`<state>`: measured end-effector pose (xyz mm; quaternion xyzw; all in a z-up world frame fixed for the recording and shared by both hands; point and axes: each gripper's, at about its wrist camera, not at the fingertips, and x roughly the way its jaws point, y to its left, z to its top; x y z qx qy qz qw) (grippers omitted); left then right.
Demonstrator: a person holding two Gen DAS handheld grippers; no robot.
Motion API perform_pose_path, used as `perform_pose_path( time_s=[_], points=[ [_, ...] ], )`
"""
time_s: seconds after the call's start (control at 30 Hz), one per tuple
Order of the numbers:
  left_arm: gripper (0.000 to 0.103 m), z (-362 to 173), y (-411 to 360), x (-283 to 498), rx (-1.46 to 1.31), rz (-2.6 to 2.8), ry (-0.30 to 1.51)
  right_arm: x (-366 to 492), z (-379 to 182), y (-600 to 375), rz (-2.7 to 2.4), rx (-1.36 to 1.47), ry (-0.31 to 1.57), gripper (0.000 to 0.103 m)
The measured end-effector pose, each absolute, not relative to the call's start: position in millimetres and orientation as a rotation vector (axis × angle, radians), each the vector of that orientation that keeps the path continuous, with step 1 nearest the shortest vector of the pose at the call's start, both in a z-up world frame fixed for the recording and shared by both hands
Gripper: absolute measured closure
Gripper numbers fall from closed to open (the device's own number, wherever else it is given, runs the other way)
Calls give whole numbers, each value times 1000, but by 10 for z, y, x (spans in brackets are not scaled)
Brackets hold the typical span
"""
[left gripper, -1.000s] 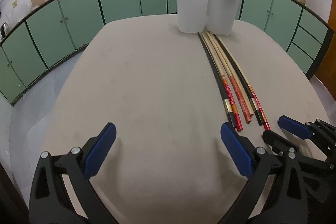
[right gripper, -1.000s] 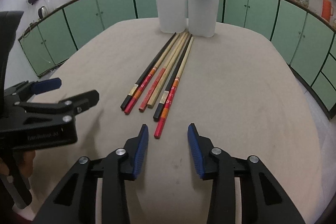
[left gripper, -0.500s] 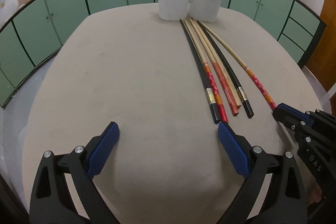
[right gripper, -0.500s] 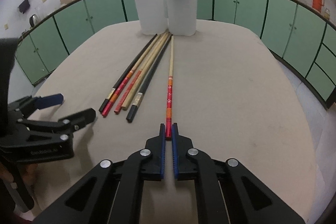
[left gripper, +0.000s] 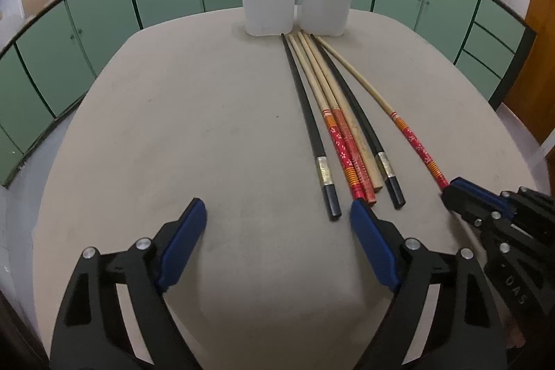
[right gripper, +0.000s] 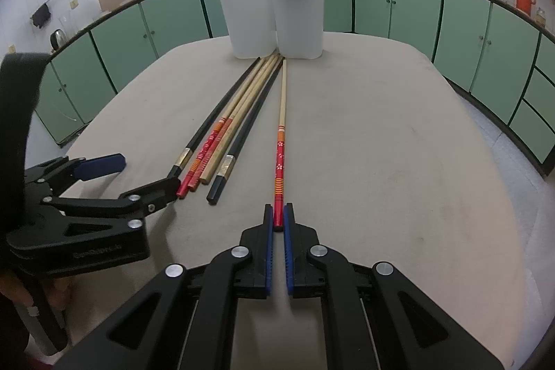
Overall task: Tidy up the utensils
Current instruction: 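Grasp a black chopstick with the left tool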
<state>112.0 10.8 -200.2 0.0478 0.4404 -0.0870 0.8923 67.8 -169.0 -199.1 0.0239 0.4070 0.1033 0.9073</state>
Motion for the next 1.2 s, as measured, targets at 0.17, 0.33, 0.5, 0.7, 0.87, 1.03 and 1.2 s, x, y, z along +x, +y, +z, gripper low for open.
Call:
perform_pose_path(
  time_s=[0.17, 0.33, 0.5, 0.7, 0.87, 1.03, 1.2],
  points=[
    [34, -1978, 202, 1118, 73, -162, 916, 689, -1990, -1696, 213, 59, 840, 97],
    [35, -1982, 170, 1128, 66, -161, 914, 685, -1999, -1682, 221, 57, 837, 97],
    [59, -1987, 76, 1098, 81, -169, 888, 677, -2016, -1661, 217, 41, 829, 96],
    [97, -1972, 32, 1086, 79, -212, 882, 665, -2020, -1684, 228, 51, 822, 97],
    [97, -1902, 44, 1053, 63, -228, 871, 640, -1939, -1717, 238, 56, 807, 97],
    [97, -1648, 80, 987, 98, -232, 825, 578, -1632, -1745, 248, 26, 726, 97],
    [97, -1281, 143, 939, 102, -244, 758, 535, -1259, -1815, 266, 21, 640, 97]
  ],
)
